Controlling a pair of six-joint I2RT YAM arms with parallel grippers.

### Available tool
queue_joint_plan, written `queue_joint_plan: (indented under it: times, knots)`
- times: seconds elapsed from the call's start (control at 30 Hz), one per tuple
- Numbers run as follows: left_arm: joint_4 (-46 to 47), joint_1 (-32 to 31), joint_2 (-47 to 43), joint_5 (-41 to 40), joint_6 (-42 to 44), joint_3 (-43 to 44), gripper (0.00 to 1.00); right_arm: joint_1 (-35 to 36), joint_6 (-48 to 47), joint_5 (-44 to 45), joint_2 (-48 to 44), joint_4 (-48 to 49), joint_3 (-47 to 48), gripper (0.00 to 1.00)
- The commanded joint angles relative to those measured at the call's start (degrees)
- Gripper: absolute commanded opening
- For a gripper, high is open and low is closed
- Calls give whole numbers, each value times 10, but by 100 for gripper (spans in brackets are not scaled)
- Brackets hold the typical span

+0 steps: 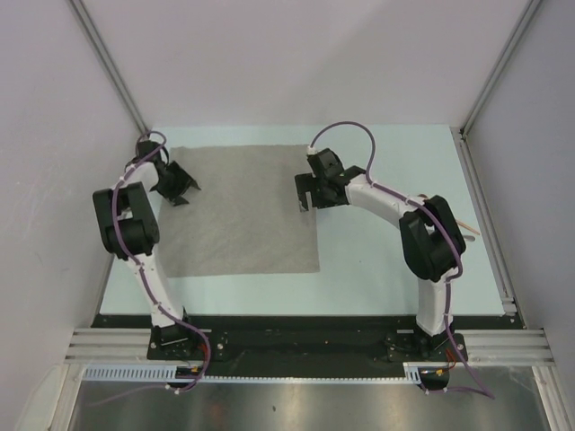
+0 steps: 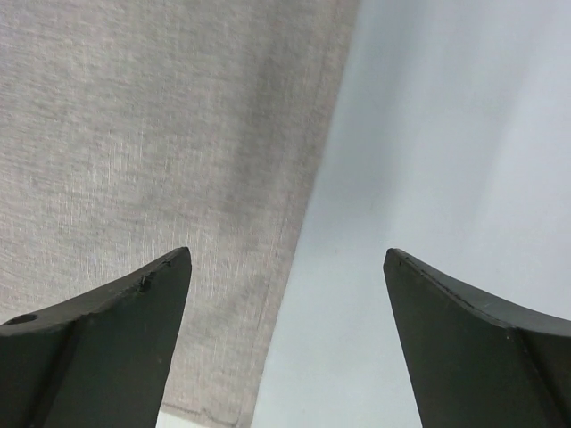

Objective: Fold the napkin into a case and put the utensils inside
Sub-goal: Flatten the napkin at the center of the board, then pick up the flattened napkin from the center of the board.

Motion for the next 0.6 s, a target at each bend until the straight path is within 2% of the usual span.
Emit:
queue_joint_plan:
  times: [0.0,0.07,0.13,0.17,0.3,0.33,0.37,0.47,0.57]
  knots:
    - [-19,6,-181,-87,11,-123,64,25,64,60,-54,-82,-1,94]
    - [-33,6,-279,-122,2,-195,66,32,110,44,-69,-90,-33,92]
    - [-52,7,-327,-171,5,-234,66,34,132,22,-96,-78,-64,89]
    - [-92,9,-364,-196,7,-260,75,39,137,22,-103,-76,-84,88]
    - [-141,35,-450,-248,0,-334,77,51,130,33,-144,-75,-111,87]
    - [-145,50,-468,-242,-11,-353,74,52,130,28,-162,-74,-118,87]
    - [-144,97,-483,-228,-31,-396,72,51,130,24,-171,-64,-126,87]
    - [-135,180,-535,-194,-65,-467,62,50,129,12,-202,-44,-153,86]
    - [-119,187,-536,-211,-71,-483,59,33,119,-33,-216,-14,-177,85]
